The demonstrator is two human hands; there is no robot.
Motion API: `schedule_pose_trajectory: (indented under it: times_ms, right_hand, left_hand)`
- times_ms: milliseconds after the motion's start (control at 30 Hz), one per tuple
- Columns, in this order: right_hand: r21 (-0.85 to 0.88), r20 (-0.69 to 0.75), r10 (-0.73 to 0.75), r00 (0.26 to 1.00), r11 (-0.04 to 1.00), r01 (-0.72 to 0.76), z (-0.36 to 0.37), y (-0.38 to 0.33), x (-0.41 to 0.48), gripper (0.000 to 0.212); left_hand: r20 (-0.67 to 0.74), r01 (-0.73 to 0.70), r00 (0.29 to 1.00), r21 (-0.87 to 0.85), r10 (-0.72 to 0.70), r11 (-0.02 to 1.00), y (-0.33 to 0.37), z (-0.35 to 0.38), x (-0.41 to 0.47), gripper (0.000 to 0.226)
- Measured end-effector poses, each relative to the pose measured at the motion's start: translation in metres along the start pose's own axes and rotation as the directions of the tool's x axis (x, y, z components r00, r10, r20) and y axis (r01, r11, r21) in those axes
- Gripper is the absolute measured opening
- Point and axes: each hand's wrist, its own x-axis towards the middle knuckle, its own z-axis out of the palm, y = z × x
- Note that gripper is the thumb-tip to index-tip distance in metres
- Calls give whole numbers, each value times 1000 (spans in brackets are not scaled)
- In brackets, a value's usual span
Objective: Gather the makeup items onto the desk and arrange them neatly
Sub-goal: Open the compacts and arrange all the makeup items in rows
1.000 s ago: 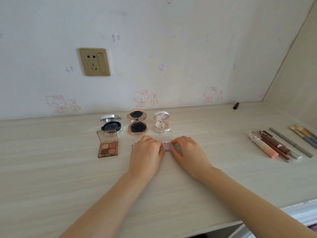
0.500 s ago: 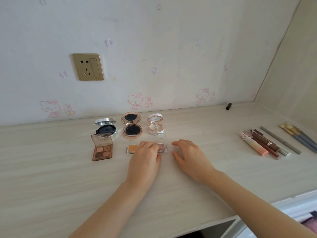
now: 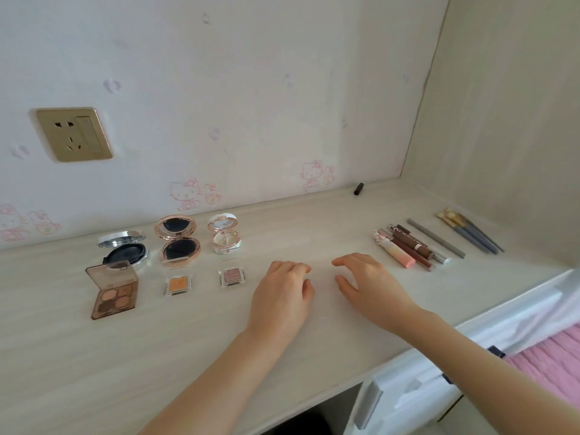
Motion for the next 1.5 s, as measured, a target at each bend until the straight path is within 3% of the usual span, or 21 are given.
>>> schedule_pose_trajectory:
  times_ms: [467, 700, 867, 1033, 1167, 1300, 1500]
  right_hand:
    - [-68, -160, 131, 978, 987, -143, -56, 93, -28, 18]
    - [-125, -152, 232, 961, 960, -251, -65, 132, -15, 23]
    - [-150, -128, 313, 941, 932, -330, -69, 144, -4, 29]
    - [-201, -133, 311, 941, 921, -333, -66, 149, 1, 24]
    - [-248, -131, 302, 944, 912, -326, -63, 149, 3, 22]
    - [-280, -125, 291, 949, 907, -315, -62, 148, 3, 22]
    - [-279, -152, 286, 946, 906, -319, -60, 143, 2, 20]
  left_hand:
    - [137, -150, 978, -50, 156, 987, 64, 67, 53, 29]
    - [125, -169, 975, -135, 186, 976, 93, 91, 94, 24]
    - [169, -99, 978, -129, 120, 987, 106, 111, 126, 27]
    - [254, -84, 965, 70, 64, 994, 110, 126, 146, 31]
    - [348, -43, 937, 132, -6, 990, 113, 135, 152, 35]
    - [357, -70, 934, 127, 21, 989, 115, 141, 152, 35]
    - [291, 1, 957, 8, -4, 1000, 119, 141, 154, 34]
